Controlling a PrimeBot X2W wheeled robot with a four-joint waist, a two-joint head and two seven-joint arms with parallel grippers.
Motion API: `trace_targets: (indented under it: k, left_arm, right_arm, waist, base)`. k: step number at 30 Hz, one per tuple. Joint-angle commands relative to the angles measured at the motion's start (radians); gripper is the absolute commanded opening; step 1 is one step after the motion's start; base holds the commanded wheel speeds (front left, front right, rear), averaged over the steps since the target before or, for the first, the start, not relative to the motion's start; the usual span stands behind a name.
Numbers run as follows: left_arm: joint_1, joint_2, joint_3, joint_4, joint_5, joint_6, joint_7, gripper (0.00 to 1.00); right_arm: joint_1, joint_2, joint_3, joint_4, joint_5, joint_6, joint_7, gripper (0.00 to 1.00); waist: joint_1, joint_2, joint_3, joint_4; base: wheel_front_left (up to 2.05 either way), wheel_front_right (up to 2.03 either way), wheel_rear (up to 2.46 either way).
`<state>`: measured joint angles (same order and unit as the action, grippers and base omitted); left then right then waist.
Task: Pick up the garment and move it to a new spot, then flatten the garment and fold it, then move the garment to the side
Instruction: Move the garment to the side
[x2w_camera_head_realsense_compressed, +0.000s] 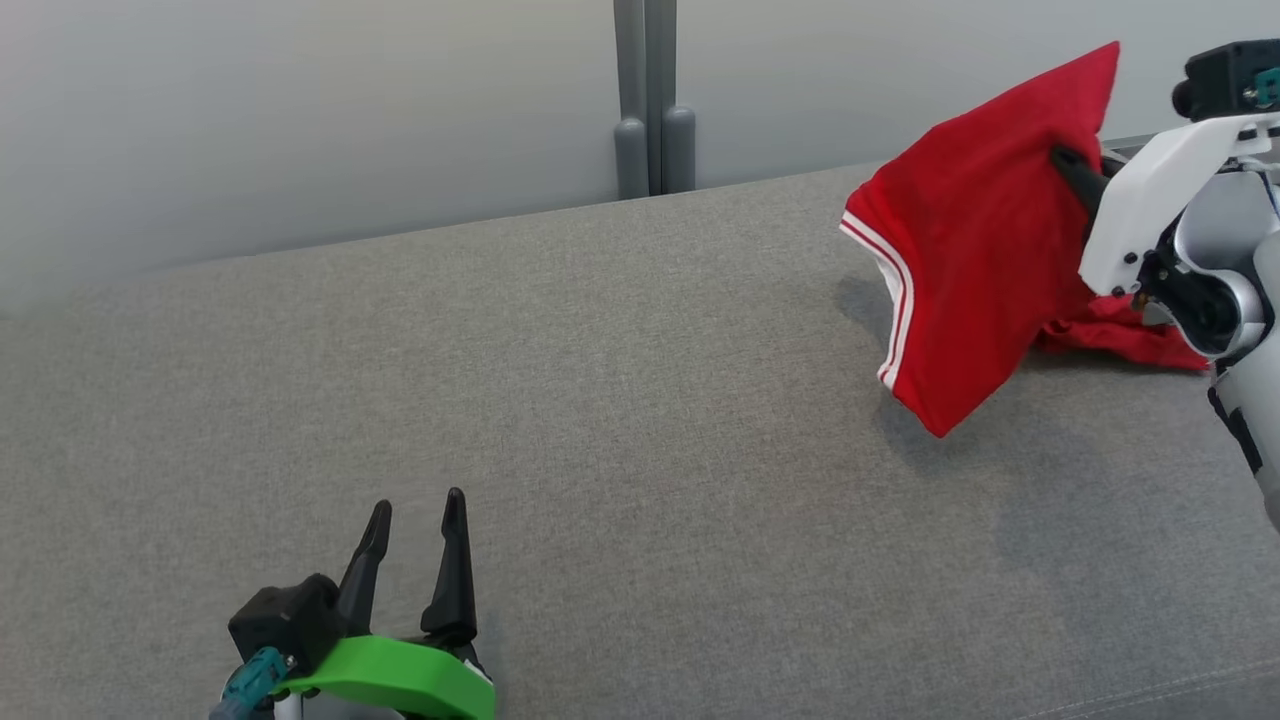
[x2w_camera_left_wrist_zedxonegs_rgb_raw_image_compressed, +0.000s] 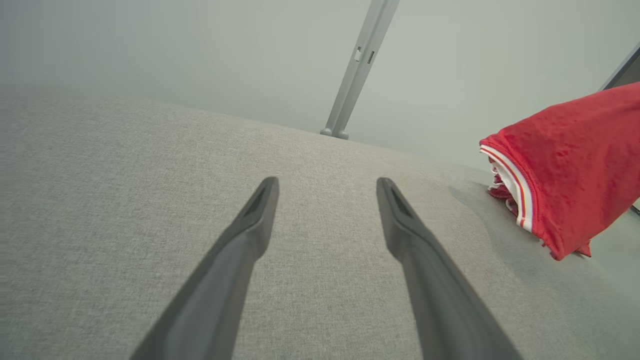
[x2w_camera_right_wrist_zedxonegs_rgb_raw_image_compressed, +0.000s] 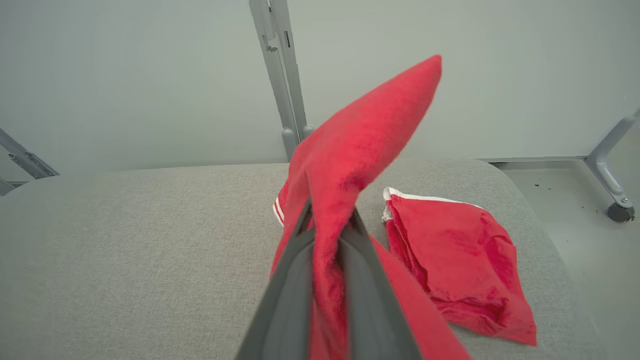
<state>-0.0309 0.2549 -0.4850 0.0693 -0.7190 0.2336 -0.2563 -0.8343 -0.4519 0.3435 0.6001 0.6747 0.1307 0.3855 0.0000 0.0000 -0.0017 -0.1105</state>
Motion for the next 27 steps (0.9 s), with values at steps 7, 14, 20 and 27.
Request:
trace_targets:
  k: [7,14,20,27]
  left_arm:
    - [-0.058,0.036,0.009,-0.035,0.021,0.008,0.026,1.00]
    - [-0.093,0.057,0.011,-0.064,0.036,0.014,0.043,1.00]
    - [-0.110,0.067,0.007,-0.084,0.046,0.020,0.055,1.00]
    - [-0.125,0.080,0.000,-0.112,0.059,0.028,0.069,1.00]
  right_arm:
    - [-0.073,-0.044,0.002,0.077,-0.006,0.000,-0.051,0.00]
    - [-0.134,-0.086,0.003,0.161,-0.018,0.000,-0.084,0.00]
    - [-0.174,-0.146,0.017,0.187,-0.035,0.000,-0.079,0.00]
    - [-0.205,-0.258,0.069,0.194,-0.086,0.000,-0.055,0.00]
  waist:
    - [0.0000,0.0000,0.111,0.059]
    - [0.0000,0.0000,0.187,0.075]
    - [0.0000,0.0000,0.221,0.076]
    - [0.0000,0.0000,0.262,0.080]
  base:
    - [0.00,0.00,0.00]
    - [0.00,0.00,0.00]
    - [0.00,0.00,0.00]
    - [0.00,0.00,0.00]
